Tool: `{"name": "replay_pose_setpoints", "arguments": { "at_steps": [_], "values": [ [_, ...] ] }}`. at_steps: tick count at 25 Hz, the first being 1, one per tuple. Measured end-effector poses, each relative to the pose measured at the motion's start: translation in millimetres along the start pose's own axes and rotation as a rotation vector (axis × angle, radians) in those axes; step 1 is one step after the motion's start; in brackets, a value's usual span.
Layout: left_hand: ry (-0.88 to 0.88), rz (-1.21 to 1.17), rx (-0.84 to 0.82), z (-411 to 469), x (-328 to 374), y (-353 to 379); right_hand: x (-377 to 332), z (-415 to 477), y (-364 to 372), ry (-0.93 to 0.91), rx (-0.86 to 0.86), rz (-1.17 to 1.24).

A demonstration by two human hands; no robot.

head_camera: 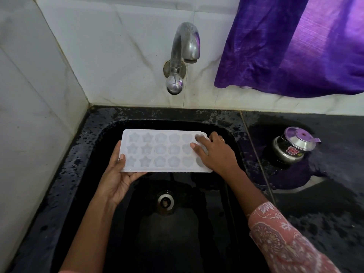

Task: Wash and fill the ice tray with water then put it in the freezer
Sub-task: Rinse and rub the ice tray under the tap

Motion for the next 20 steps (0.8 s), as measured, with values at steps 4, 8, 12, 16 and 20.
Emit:
{"name": "replay_pose_setpoints", "arguments": {
  "at_steps": [4,8,12,16,20],
  "values": [
    [0.012,0.006,-0.003,0.5,1.0,-0.3,1.5,-0.7,-0.8,0.006,-0.008,0.053],
    [0.017,0.008,0.001,0.9,3.4,-0.1,2.7,0.3,-3.3,-0.01,0.02,0.091],
    [0.01,-0.002,0.011,-0.1,2.0,0.8,2.2,0.5,-3.8,-0.005,0.045,0.065],
    [0.013,0.005,0.009,-1.8,-0.2,1.3,-1.1,0.7,-0.6,0.014,0.009,0.057],
    [0.012,-0.001,0.012,-1.2,-1.7,1.5,0.8,1.2,1.6,0.039,-0.044,0.083]
  ]
}}
Point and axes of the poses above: each hand's wrist, its own z-axis towards the middle knuckle, its own y-axis out of the palm, x = y × z, the point moved 6 cm from there along z, towards the middle knuckle, and after that the axes turned 10 degrees about -z, right-handed, at the moved point
